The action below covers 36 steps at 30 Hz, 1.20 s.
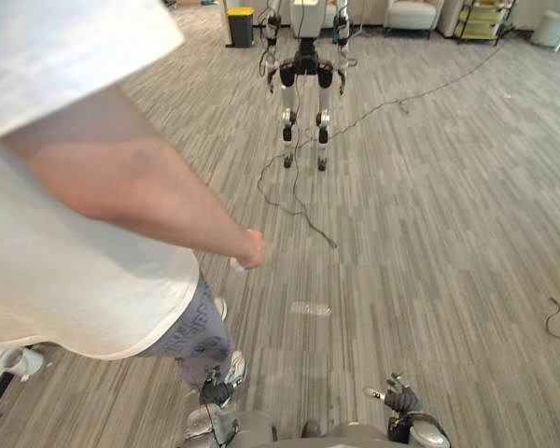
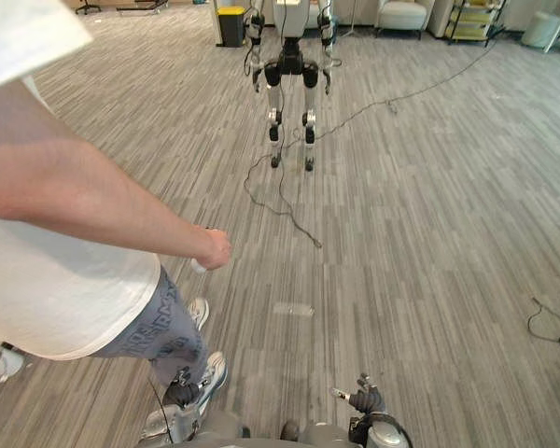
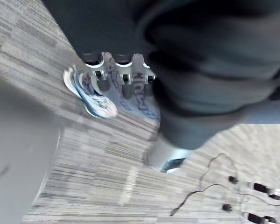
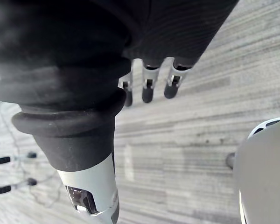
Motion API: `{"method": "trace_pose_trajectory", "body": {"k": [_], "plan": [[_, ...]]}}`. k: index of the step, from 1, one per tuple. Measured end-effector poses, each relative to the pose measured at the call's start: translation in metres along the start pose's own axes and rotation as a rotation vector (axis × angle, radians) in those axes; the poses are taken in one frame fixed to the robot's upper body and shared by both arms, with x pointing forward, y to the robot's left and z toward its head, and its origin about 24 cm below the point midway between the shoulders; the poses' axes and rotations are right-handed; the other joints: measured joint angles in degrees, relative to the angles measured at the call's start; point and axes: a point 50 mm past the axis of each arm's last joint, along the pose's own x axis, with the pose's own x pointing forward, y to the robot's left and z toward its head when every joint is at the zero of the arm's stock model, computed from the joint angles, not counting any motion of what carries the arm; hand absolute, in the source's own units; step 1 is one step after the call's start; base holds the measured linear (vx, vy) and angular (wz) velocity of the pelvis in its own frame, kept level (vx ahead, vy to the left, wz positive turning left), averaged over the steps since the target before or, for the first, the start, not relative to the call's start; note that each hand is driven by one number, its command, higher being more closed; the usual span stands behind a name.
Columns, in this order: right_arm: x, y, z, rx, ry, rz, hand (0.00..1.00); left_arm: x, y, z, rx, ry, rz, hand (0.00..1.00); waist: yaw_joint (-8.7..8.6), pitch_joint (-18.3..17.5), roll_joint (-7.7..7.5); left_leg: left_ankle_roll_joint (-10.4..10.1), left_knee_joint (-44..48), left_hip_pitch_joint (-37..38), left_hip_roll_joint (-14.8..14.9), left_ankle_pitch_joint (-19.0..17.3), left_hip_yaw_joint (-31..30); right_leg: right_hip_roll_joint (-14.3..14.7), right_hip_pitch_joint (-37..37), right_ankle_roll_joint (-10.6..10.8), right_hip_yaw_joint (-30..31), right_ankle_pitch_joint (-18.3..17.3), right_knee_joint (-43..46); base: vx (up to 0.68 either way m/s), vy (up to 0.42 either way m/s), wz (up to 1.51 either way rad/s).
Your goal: Organize washtable
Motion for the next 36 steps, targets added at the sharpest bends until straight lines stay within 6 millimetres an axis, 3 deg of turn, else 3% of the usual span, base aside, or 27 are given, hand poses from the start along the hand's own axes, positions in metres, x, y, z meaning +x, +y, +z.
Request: {"method": "trace_pose_trajectory", "body": {"k": [2,4,6,8,9,10,11,12,13,15,17,19,20,21,22,23,24,25,26,27,28,29,30,31,34,35,36], "plan": [[0.000,0.003,0.001,0.002,0.000,0.008,0.00,-0.001,0.003,0.001,-0.007,-0.015,0.008,0.00,1.09,0.4,-0.32,1.2,-11.4,-1.3,-0.2,-1.6,3.5,-0.8,3.7,0.6,2.1,-0.1,-1.7,0.37,-0.004,-0.62],[0.001,0.005,0.001,-0.003,0.001,0.015,0.00,-0.002,0.003,0.000,-0.014,-0.023,0.010,0.00,1.39,0.7,-0.10,0.5,-26.5,-3.4,-1.4,-1.3,4.8,-1.6,8.9,2.6,6.0,-1.8,-4.3,0.51,0.094,-0.78],[0.001,0.012,0.002,-0.031,0.004,0.043,0.00,-0.004,0.007,-0.002,-0.023,-0.024,0.021,0.00,1.97,0.5,-0.28,0.2,-35.4,-3.9,-2.0,-0.3,4.7,-2.3,11.0,3.9,9.0,-4.4,-4.9,0.55,0.202,-1.03],[-0.001,0.018,-0.005,-0.054,0.021,0.066,0.00,-0.007,0.012,-0.008,-0.053,-0.009,0.041,0.00,4.14,-0.3,-1.39,3.1,-38.8,-2.4,-2.2,3.1,5.6,-4.2,10.7,5.6,12.3,-8.5,0.3,0.68,0.274,-1.34],[-0.002,0.018,-0.007,-0.069,0.024,0.070,0.00,-0.008,0.014,-0.012,-0.087,-0.003,0.060,0.00,4.60,-0.4,-1.37,3.9,-39.7,0.3,-2.7,9.8,7.1,-4.5,9.1,9.3,13.4,-10.9,9.4,0.51,0.192,-0.90],[-0.002,0.024,-0.006,-0.067,0.025,0.080,0.00,-0.007,0.021,-0.010,-0.082,-0.007,0.074,0.00,4.16,-0.6,-2.64,4.3,-39.7,1.8,-3.6,9.0,7.6,-5.6,7.1,10.2,13.5,-11.6,16.0,0.62,0.200,-0.67],[-0.003,0.029,-0.006,-0.062,0.016,0.092,0.00,-0.006,0.027,-0.008,-0.053,-0.012,0.081,0.00,3.66,-0.6,-4.87,5.5,-42.3,5.7,-5.6,7.3,7.3,-7.4,0.8,11.7,13.3,-9.6,30.4,0.55,0.193,-0.03],[-0.004,0.030,-0.007,-0.060,0.016,0.096,0.00,-0.005,0.031,-0.009,-0.032,0.007,0.085,0.00,2.67,-0.6,-5.03,6.3,-43.8,9.0,-6.6,5.8,6.8,-7.5,-2.3,10.2,13.8,-11.7,35.8,0.54,0.176,0.16],[-0.004,0.030,-0.006,-0.059,0.012,0.098,0.00,-0.004,0.031,-0.010,-0.026,0.015,0.085,0.00,2.50,-0.6,-5.17,6.4,-44.6,10.9,-7.0,5.2,6.0,-7.4,-2.9,10.2,12.9,-12.5,35.7,0.50,0.177,0.47],[-0.004,0.029,-0.006,-0.056,0.001,0.098,0.00,-0.002,0.030,-0.011,-0.015,0.037,0.081,0.00,1.89,-0.5,-4.97,7.7,-47.7,16.7,-7.6,2.1,3.6,-6.7,-6.7,9.6,11.3,-13.1,30.6,0.44,0.129,0.60],[-0.004,0.028,-0.002,-0.057,-0.020,0.101,0.00,-0.002,0.030,-0.014,-0.004,0.055,0.081,0.00,0.96,-0.6,-4.71,7.6,-48.6,19.5,-7.6,0.1,1.2,-6.2,-10.9,9.6,11.1,-12.8,25.2,0.52,0.094,0.67],[-0.003,0.026,0.000,-0.054,-0.024,0.095,0.00,-0.002,0.029,-0.016,0.006,0.064,0.077,0.00,1.00,-0.6,-4.55,6.5,-49.2,22.0,-7.8,-1.4,-0.4,-6.3,-13.7,9.3,9.9,-10.4,18.6,0.45,0.044,0.53],[-0.003,0.026,0.000,-0.054,-0.025,0.095,0.00,-0.002,0.029,-0.016,0.012,0.066,0.076,0.00,0.94,-0.6,-4.55,5.8,-49.3,23.2,-7.8,-2.6,-1.3,-6.4,-14.3,8.7,9.8,-7.2,14.8,0.47,0.014,0.59],[-0.003,0.026,-0.001,-0.052,-0.022,0.092,0.00,-0.003,0.029,-0.017,0.016,0.072,0.076,0.00,0.56,-0.9,-4.61,4.6,-49.4,24.9,-7.8,-3.5,-2.7,-6.3,-13.2,7.7,9.5,-0.3,12.9,0.75,0.010,0.77],[-0.002,0.025,-0.001,-0.049,-0.014,0.088,0.00,-0.004,0.024,-0.021,0.017,0.087,0.064,0.00,0.82,-1.7,-3.38,3.8,-49.1,25.7,-7.1,-3.7,-4.5,-6.5,-12.1,7.4,8.4,-0.2,13.0,0.66,0.004,0.69],[-0.002,0.025,-0.002,-0.048,-0.007,0.086,0.00,-0.003,0.022,-0.020,0.020,0.084,0.056,0.00,1.18,-1.8,-3.29,2.7,-48.3,25.5,-7.0,-3.0,-5.1,-6.8,-12.0,6.9,7.8,-0.7,14.0,0.65,-0.038,0.60],[0.000,0.018,0.002,-0.051,-0.014,0.069,0.00,-0.001,0.017,-0.015,0.016,0.069,0.045,0.00,0.99,-1.5,-3.21,2.2,-45.8,25.4,-7.5,-1.1,-6.1,-7.5,-14.5,6.0,5.6,-1.5,22.0,0.52,-0.107,0.47],[0.001,0.016,0.007,-0.059,-0.037,0.070,0.00,-0.002,0.013,-0.017,0.016,0.073,0.037,0.00,0.73,-1.1,-1.77,1.9,-40.0,24.5,-7.0,-1.3,-6.5,-6.0,-15.9,5.6,4.8,-5.3,21.7,0.44,-0.151,0.49],[0.000,0.018,0.006,-0.057,-0.035,0.073,0.00,-0.004,0.015,-0.021,0.015,0.081,0.040,0.00,0.77,-1.4,-1.81,0.3,-34.7,22.7,-7.1,-1.9,-6.5,-6.1,-13.3,4.4,4.4,-1.2,13.0,0.34,-0.194,0.54],[0.000,0.012,0.010,-0.050,-0.054,0.054,0.00,-0.003,0.014,-0.018,0.020,0.069,0.037,0.00,-0.26,-1.0,-0.45,-2.4,-22.2,17.5,-5.2,-3.0,-6.0,-4.7,-11.1,2.3,3.6,3.5,9.8,0.33,-0.137,0.49],[0.000,0.013,0.010,-0.044,-0.047,0.054,0.00,-0.004,0.013,-0.018,0.018,0.066,0.035,0.00,-0.41,-1.1,0.06,-2.6,-15.2,14.0,-4.0,-3.5,-5.2,-4.1,-8.6,2.0,4.3,2.0,7.9,0.46,-0.133,0.47],[0.001,0.014,0.005,-0.039,-0.024,0.048,0.00,-0.004,0.012,-0.019,0.010,0.068,0.035,0.00,-0.28,-0.8,-0.26,-0.8,-10.2,10.9,-2.6,-4.6,-2.4,-4.0,-4.9,2.3,5.0,0.6,5.4,0.41,-0.066,0.16],[0.001,0.015,0.004,-0.040,-0.018,0.049,0.00,-0.005,0.012,-0.019,0.012,0.064,0.036,0.00,-0.01,-0.8,-0.38,-0.5,-9.6,9.9,-2.0,-4.8,-1.1,-4.1,-3.6,2.4,5.1,0.9,5.0,0.45,-0.061,-0.02],[0.001,0.014,0.001,-0.043,0.000,0.048,0.00,-0.005,0.013,-0.018,0.010,0.057,0.037,0.00,1.24,-0.8,-0.64,-0.4,-11.8,8.8,-1.0,-4.8,0.8,-4.7,-1.0,2.6,5.2,1.3,4.3,0.32,-0.023,-0.14],[0.002,0.019,-0.002,-0.099,0.026,0.058,0.00,-0.005,0.014,-0.017,0.014,0.052,0.039,0.00,1.44,-0.9,-1.33,-0.4,-24.4,7.7,-1.0,-4.8,0.7,-6.0,2.9,3.8,5.6,1.3,1.3,0.28,0.036,-0.11],[0.002,0.020,-0.002,-0.108,0.029,0.059,0.00,-0.005,0.014,-0.017,0.015,0.054,0.040,0.00,1.24,-1.1,-1.21,-0.4,-34.4,8.1,-1.2,-2.3,0.6,-6.2,3.5,5.0,5.6,0.6,1.1,0.23,0.094,0.00],[0.002,0.019,-0.001,-0.111,0.027,0.058,0.00,-0.005,0.013,-0.019,0.013,0.062,0.038,0.00,1.19,-1.2,-0.62,0.1,-39.7,8.2,-0.7,2.8,0.0,-5.9,4.0,6.2,5.5,-0.2,1.1,0.26,0.149,0.05]]}}
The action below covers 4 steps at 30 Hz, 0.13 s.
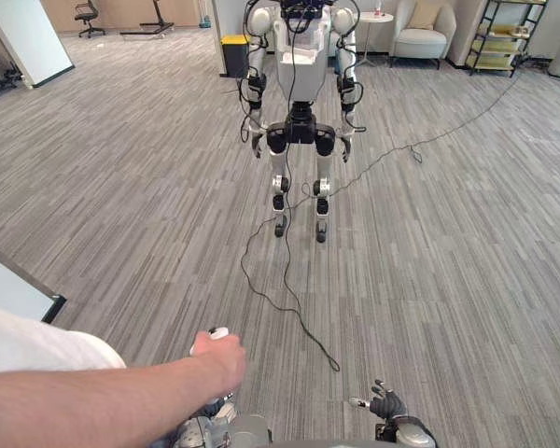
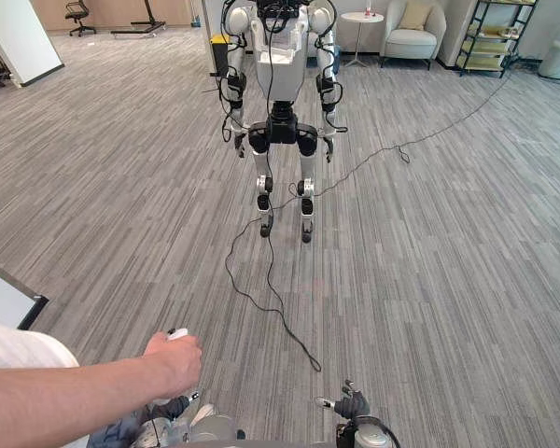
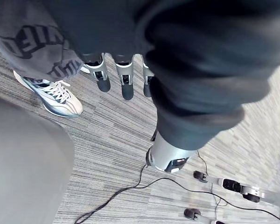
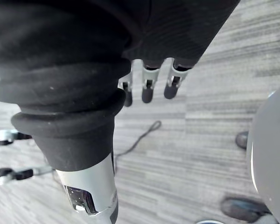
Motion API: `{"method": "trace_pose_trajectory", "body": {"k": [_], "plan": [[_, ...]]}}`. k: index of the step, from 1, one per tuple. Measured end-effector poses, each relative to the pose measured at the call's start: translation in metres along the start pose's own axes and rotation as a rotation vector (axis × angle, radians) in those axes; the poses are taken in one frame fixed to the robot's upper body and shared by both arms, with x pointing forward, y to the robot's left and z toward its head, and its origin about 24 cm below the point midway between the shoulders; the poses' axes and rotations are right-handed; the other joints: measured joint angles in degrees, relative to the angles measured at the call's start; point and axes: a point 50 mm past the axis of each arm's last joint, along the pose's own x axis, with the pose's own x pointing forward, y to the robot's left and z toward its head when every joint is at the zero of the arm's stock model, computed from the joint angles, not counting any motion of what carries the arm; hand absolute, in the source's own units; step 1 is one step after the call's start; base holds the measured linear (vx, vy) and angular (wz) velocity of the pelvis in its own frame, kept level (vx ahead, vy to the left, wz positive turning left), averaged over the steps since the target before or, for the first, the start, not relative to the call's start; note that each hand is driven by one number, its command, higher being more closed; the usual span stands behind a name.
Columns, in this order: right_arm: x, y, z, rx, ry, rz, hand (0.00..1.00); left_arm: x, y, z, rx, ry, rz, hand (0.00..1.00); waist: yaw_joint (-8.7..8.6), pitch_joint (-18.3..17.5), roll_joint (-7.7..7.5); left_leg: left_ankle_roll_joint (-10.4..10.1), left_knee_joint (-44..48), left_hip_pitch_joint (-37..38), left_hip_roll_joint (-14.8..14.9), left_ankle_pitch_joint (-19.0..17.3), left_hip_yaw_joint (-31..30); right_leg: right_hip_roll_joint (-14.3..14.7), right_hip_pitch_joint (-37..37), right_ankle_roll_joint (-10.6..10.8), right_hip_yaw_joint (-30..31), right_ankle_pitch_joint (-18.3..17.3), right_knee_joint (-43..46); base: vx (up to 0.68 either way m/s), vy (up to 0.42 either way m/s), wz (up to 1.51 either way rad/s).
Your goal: Organize washtable
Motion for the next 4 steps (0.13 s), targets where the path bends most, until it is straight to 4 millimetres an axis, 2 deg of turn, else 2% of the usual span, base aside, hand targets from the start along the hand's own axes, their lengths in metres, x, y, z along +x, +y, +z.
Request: {"method": "trace_pose_trajectory", "body": {"k": [1,4], "plan": [[0.000,-0.002,-0.002,-0.002,0.008,-0.005,0.00,-0.001,-0.003,-0.003,-0.007,0.012,-0.005,0.00,0.11,-0.6,1.16,-0.6,-3.6,0.1,1.0,4.6,-1.2,1.2,0.6,1.2,0.1,-0.9,0.2,0.25,0.172,0.14],[-0.002,0.015,-0.007,0.027,0.025,0.032,0.00,0.000,0.010,-0.002,0.019,0.010,0.020,0.00,0.38,-1.7,-2.12,0.1,-9.4,4.3,-1.6,5.6,-0.1,-2.0,1.8,2.9,0.6,-2.4,0.4,0.16,0.102,0.05]]}}
